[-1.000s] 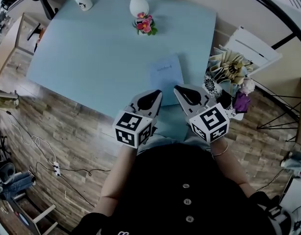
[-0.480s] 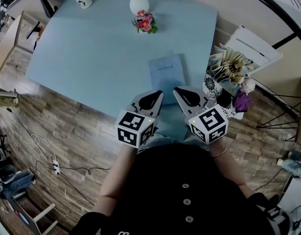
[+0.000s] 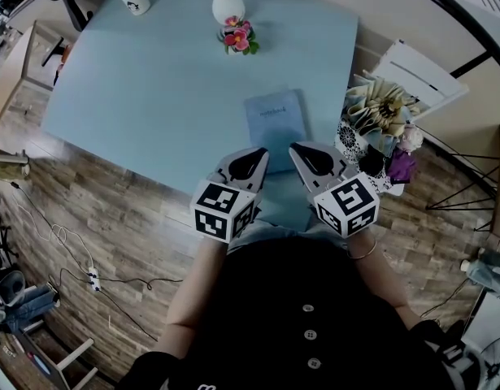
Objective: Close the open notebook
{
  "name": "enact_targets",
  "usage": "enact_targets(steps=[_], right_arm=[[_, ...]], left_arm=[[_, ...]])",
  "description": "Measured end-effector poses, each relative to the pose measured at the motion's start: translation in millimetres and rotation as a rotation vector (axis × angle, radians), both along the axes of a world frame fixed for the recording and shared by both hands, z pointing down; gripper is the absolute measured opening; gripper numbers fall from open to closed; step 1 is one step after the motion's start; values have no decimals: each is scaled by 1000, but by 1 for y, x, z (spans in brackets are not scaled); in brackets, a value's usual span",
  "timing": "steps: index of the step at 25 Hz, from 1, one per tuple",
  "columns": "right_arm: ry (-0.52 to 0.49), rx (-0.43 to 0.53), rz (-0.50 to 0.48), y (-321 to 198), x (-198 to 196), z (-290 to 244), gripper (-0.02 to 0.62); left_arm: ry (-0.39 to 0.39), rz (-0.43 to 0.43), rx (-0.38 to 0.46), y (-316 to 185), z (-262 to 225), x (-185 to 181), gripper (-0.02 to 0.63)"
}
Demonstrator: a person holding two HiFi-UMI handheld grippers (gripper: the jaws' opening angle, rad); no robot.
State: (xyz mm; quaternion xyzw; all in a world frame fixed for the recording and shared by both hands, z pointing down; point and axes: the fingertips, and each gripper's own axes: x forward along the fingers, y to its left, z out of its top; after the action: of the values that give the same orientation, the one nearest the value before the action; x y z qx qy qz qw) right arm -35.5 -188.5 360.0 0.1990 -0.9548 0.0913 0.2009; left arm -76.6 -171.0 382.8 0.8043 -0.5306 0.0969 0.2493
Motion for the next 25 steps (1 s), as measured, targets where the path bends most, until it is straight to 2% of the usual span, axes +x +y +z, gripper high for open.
enact_targets(steps=[8, 14, 25], right_arm=[[-2, -3, -8, 3, -3, -1, 5], [-8, -16, -13, 5, -2, 1, 5], [-6, 7, -16, 6, -2, 0, 5]], left_arm=[[-6, 8, -2, 0, 0, 2, 14], [34, -2, 4, -1, -2, 3, 14], [43, 6, 0, 2, -1, 6, 14]])
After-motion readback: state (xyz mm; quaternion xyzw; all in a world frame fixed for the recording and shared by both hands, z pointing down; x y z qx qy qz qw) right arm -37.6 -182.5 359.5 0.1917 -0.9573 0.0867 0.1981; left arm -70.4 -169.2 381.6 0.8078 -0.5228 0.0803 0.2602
